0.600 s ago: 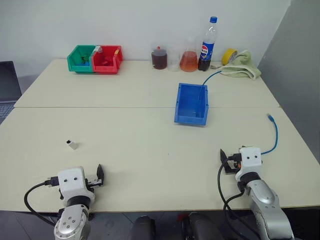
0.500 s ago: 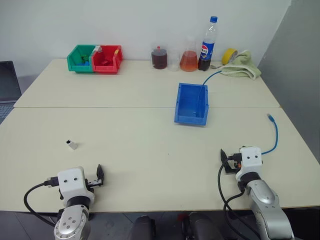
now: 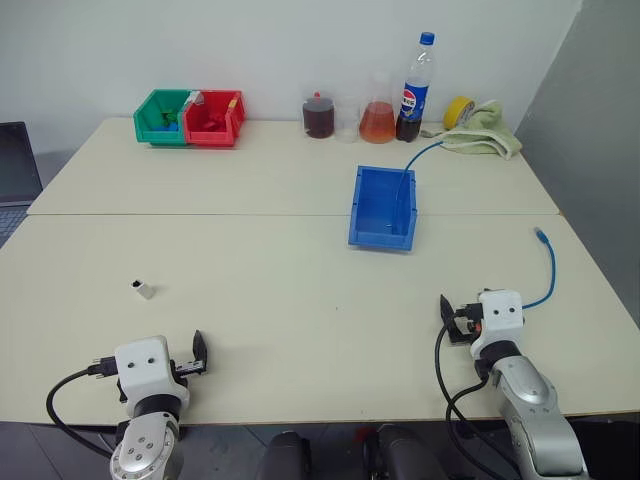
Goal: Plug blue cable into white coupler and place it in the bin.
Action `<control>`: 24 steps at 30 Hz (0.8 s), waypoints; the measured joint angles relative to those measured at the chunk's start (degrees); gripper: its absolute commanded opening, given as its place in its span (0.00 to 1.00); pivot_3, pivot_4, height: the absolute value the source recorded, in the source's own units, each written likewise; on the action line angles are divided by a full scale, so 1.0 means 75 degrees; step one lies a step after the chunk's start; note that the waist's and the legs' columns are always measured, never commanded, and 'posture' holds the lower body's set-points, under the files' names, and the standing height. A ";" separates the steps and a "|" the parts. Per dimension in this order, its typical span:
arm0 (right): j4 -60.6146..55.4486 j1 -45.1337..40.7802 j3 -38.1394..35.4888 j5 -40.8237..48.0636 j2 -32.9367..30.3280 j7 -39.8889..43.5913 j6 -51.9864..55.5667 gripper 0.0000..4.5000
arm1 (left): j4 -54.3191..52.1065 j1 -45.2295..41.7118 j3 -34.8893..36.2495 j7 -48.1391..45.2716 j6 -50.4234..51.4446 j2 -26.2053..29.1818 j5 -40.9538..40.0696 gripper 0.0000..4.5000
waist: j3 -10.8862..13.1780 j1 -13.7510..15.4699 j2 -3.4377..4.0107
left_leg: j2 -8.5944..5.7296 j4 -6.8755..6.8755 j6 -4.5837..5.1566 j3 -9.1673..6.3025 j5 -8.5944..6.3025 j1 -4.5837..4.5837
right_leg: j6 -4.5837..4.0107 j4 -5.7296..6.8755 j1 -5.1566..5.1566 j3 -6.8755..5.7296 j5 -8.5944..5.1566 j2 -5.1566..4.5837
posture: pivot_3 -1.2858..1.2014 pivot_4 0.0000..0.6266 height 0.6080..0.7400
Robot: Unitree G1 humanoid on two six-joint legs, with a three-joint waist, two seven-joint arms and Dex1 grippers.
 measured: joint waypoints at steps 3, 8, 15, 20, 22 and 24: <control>0.0002 -0.0006 0.0000 -0.0007 0.0000 0.0003 0.0000 0.99 | 0.0000 -0.0009 0.0000 -0.0002 0.0000 0.0000 -0.0019 1.00 | 0.0000 0.0001 0.0000 | 0.0000 0.0000 0.0000 0.0000 0.0000 0.0000 | 0.0000 0.0000 0.0000 0.0000 0.0000 0.0000 | 0.52 0.24 1.00; 0.0004 -0.0008 0.0003 -0.0017 0.0001 -0.0003 0.0000 0.99 | 0.0000 -0.0049 -0.0001 -0.0037 0.0000 -0.0014 -0.0096 1.00 | 0.0000 0.0001 0.0000 | 0.0000 0.0000 0.0000 0.0000 0.0000 0.0000 | 0.0000 0.0000 0.0000 0.0000 0.0000 0.0000 | 0.52 0.24 1.00; 0.0004 -0.0007 0.0000 -0.0025 0.0000 -0.0021 0.0000 0.99 | -0.0005 -0.0172 -0.0062 -0.0284 0.0055 0.0045 -0.0225 1.00 | 0.0001 0.0003 -0.0001 | 0.0000 0.0000 0.0000 -0.0001 0.0000 -0.0001 | 0.0000 0.0001 0.0000 -0.0001 0.0000 0.0001 | 0.52 0.24 1.00; -0.0012 0.0070 -0.0071 -0.0032 -0.0035 -0.0021 0.0018 0.99 | -0.0261 -0.0803 -0.0337 -0.1262 0.0450 0.0974 -0.0704 1.00 | 0.0010 0.0030 -0.0012 | 0.0000 0.0004 -0.0001 -0.0014 0.0002 -0.0003 | -0.0002 0.0010 -0.0001 -0.0015 -0.0001 0.0006 | 0.52 0.24 1.00; -0.0071 0.0120 -0.0095 -0.0069 -0.0039 -0.0037 0.0045 0.99 | -0.0361 -0.1773 -0.0566 -0.2175 0.0862 0.1917 -0.1102 1.00 | 0.0016 0.0092 -0.0004 | 0.0001 0.0015 -0.0006 -0.0032 0.0005 -0.0006 | -0.0004 0.0019 0.0002 -0.0037 -0.0002 0.0005 | 0.52 0.24 1.00; -0.0160 0.0244 -0.0148 -0.0113 -0.0055 -0.0087 0.0049 0.99 | -0.0418 -0.2924 -0.0808 -0.2856 0.1196 0.2401 -0.1548 1.00 | 0.0019 0.0098 0.0004 | -0.0001 0.0019 -0.0006 -0.0026 0.0005 -0.0002 | -0.0003 0.0019 0.0013 -0.0031 -0.0001 0.0003 | 0.52 0.24 1.00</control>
